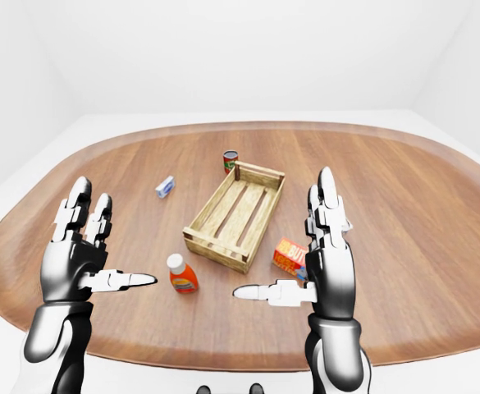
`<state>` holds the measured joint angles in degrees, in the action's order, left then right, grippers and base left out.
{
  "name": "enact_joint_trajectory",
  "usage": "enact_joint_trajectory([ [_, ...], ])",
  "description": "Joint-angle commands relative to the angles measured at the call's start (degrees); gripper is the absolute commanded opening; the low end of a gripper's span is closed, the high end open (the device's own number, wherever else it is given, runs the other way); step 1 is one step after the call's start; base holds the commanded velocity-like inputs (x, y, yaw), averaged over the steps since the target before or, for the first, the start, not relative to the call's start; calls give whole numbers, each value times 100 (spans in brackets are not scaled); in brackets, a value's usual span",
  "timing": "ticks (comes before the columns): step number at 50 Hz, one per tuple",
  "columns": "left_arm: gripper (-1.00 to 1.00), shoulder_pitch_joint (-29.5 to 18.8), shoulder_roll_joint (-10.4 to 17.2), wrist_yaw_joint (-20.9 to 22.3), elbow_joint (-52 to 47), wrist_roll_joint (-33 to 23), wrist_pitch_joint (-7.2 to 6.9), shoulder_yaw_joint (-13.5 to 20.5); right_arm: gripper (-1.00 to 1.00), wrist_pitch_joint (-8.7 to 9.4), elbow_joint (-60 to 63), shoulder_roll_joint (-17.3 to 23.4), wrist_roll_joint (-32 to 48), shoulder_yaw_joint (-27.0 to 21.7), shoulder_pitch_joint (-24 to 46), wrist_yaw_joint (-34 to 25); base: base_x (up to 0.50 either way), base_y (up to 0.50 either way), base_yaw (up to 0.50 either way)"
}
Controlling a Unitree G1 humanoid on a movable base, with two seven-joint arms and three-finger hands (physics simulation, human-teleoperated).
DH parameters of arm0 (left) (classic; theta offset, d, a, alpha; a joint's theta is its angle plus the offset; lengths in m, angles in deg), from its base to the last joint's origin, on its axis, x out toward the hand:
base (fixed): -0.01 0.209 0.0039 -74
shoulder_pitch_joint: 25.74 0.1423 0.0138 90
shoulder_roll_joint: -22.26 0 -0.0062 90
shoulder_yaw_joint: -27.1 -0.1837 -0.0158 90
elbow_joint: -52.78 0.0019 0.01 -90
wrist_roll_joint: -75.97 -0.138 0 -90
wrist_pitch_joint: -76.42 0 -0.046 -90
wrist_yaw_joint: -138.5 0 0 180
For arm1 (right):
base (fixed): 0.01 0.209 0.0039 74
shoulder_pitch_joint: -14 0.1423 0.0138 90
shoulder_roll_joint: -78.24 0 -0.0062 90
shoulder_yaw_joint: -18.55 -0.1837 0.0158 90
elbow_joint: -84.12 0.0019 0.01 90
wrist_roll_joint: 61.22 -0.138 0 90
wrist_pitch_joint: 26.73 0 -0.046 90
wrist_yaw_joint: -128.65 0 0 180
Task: Pick up the butter and put it in the tray.
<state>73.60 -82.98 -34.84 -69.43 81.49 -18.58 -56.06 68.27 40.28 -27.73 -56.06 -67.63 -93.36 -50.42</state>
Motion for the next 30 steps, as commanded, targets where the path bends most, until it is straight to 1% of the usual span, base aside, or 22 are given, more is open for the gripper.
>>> enact_joint_trajectory([
  [1,100,-121,-15,-87,357,-49,0,-43,100,0,-498,18,-103,-59,176,-31,50,0,0],
  [14,100,-109,-21,-86,309,-46,0,-31,100,0,-533,4,-67,-22,184,5,50,0,0],
  [30,100,-128,-14,-76,310,-26,0,-2,100,0,-499,-1,-79,-105,200,31,50,-3,0],
])
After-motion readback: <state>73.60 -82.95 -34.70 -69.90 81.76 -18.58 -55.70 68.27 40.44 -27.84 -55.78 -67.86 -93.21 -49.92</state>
